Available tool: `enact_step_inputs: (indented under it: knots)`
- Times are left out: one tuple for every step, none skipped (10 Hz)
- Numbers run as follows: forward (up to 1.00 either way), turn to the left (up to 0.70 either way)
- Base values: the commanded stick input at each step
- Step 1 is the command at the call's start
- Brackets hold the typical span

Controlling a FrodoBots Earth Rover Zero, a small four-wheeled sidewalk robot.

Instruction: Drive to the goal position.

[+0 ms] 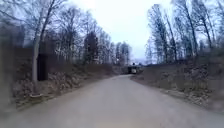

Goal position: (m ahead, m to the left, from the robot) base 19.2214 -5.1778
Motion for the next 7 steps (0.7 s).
enact_step_inputs:
  knots:
    - [1.0,0.0]
    - [1.0,0.0]
    - [1.0,0.0]
    - [1.0,0.0]
    - [1.0,0.0]
    - [1.0,0.0]
    - [1.0,0.0]
